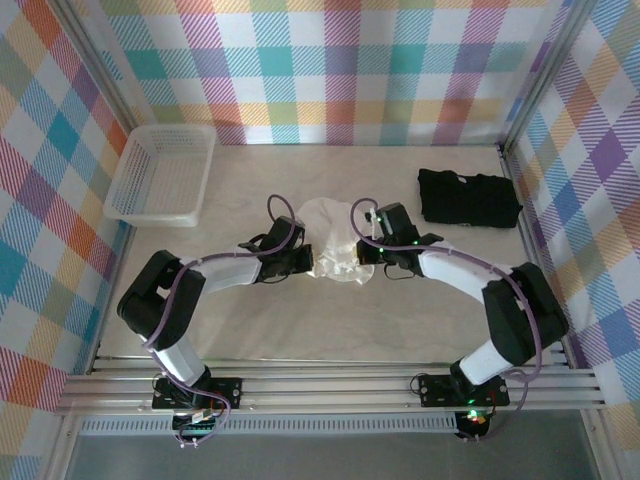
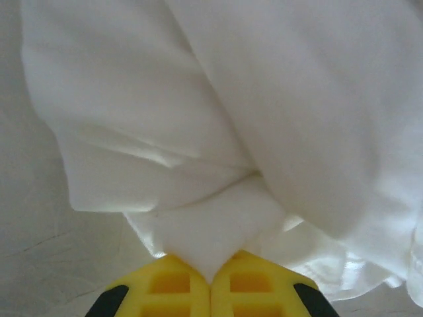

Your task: Fold the inside-out t-shirt

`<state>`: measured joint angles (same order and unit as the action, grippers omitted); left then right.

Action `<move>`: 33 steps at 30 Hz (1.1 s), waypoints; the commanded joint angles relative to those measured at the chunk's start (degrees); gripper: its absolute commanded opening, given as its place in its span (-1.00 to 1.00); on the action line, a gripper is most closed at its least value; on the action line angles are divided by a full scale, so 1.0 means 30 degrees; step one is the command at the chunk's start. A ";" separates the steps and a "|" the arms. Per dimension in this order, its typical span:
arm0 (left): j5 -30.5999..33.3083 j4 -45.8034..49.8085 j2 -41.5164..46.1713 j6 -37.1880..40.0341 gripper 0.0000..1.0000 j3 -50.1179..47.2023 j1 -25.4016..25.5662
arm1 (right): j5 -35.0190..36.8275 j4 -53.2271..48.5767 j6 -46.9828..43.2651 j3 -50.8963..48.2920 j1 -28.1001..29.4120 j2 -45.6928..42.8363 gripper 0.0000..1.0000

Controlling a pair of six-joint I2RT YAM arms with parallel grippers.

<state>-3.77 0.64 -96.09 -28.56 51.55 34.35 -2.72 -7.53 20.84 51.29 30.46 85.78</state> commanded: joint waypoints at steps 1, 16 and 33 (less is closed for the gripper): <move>0.1924 -0.0030 0.3595 0.1026 -1.00 0.0677 -0.0279 | 0.2200 -0.0426 -0.1942 0.2242 -0.0089 -0.3611 -0.93; 0.7201 0.4019 1.4613 0.5737 -1.00 0.7879 -0.0639 | 0.3496 -0.2228 -0.6463 1.0572 -0.0309 -1.0028 -0.92; 0.3376 0.6527 1.3313 0.3169 -1.00 0.6179 -0.0639 | 0.3629 -0.1315 -0.6826 1.3406 -0.1386 -0.1796 -0.84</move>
<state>8.80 18.83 -53.78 -15.97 72.27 33.08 9.26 -12.51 -0.47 87.48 28.42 67.61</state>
